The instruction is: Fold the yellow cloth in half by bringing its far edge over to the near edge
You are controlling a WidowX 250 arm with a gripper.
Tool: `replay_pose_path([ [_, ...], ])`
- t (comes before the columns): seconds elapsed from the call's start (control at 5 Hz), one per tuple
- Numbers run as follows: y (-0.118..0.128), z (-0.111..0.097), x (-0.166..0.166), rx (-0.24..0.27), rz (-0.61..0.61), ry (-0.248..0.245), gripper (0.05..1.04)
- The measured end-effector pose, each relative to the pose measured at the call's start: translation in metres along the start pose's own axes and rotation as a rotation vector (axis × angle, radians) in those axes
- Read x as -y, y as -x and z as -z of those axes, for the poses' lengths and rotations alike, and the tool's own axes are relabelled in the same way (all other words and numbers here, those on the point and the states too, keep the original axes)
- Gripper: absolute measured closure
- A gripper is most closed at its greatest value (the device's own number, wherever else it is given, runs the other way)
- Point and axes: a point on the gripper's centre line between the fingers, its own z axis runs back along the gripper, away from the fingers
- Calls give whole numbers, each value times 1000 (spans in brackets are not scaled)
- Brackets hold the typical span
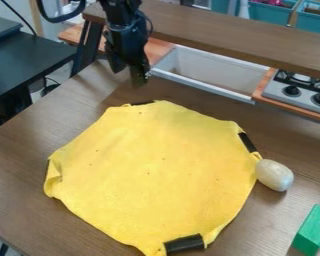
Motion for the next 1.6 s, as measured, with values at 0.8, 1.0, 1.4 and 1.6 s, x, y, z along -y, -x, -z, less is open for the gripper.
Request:
replay_pose_path([
  [0.8, -7, 62, -20, -83, -31, -30, 87],
  [1.0, -8, 68, -24, -94, -37, -50, 87],
  [1.4, -1, 88, -20, -135, -39, -62, 87],
  [1.6, -6, 89, -11, -129, -22, -56, 87],
])
